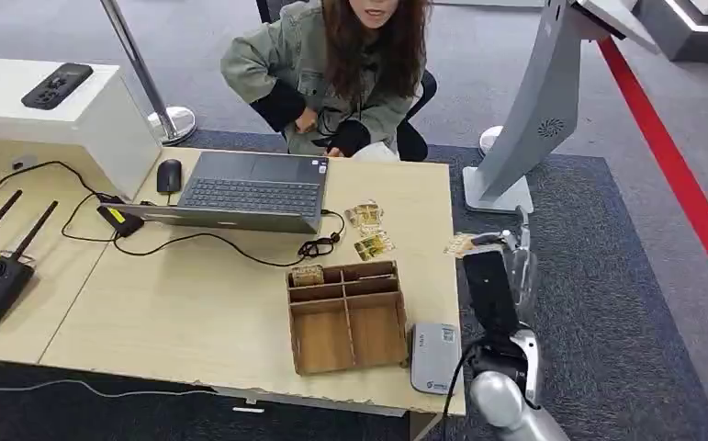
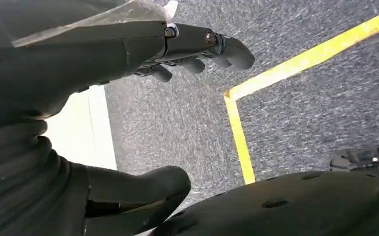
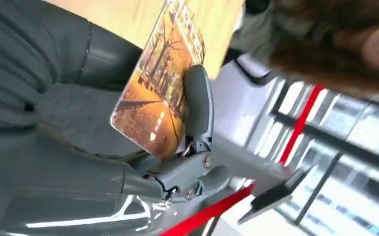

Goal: Pass the card to the sensor for recognition and then transmit it.

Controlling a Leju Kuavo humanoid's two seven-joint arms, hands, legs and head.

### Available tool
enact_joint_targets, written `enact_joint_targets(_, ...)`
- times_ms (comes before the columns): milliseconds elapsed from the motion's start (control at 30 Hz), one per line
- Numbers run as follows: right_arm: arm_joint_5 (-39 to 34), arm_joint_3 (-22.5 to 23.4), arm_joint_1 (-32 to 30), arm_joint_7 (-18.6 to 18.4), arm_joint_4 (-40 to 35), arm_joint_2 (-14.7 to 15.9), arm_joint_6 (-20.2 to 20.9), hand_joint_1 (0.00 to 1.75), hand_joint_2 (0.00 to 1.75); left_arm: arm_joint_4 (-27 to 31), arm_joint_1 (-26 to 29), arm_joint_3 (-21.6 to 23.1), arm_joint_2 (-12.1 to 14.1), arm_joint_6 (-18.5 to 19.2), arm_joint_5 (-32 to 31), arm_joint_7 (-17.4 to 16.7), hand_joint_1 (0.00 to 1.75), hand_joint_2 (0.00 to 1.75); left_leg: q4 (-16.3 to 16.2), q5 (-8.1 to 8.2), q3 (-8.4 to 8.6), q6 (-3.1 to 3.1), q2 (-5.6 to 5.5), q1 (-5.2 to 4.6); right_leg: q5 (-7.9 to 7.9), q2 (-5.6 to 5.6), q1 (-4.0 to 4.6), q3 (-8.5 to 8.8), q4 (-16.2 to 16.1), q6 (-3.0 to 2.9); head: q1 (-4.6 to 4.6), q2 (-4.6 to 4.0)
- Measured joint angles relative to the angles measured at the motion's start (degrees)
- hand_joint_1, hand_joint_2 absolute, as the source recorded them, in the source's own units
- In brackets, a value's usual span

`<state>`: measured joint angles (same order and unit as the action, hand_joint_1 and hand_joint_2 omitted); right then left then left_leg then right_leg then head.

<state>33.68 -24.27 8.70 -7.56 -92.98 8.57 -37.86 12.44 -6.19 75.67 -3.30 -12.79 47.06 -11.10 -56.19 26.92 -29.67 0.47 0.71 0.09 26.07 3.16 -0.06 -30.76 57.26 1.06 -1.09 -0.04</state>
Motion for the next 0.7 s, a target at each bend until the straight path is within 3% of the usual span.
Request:
enact_joint_targets(100,2.6,3.0,-3.3,-3.3,-1.0,0.5,0.0,1.75,1.75,-0.1,0.1,0.0,-0.1,0.0,0.5,0.0,0.0,1.75,0.0,0.0,-0.01,0.01,0.0,0.0,0.0,0.0,-0.01,0.01,0.0,0.0,0.0,0.0)
enact_joint_targets(233,5.1,5.9,-6.6,-4.3,-1.1,0.8,0.0,1.75,1.75,-0.2,0.1,0.0,-0.2,0.0,1.1,0.0,0.0,1.75,0.0,0.0,-0.01,0.02,0.0,-0.01,0.0,0.0,-0.01,0.02,0.0,0.01,0.0,0.0)
enact_joint_targets(700,2.8,9.4,-10.5,0.0,6.0,-2.6,0.0,1.75,1.75,-0.6,0.1,-0.1,-0.6,-0.5,2.2,-0.4,0.0,1.75,0.0,0.0,-0.01,0.02,0.01,0.0,0.0,0.0,0.0,0.03,0.0,0.02,0.0,0.0)
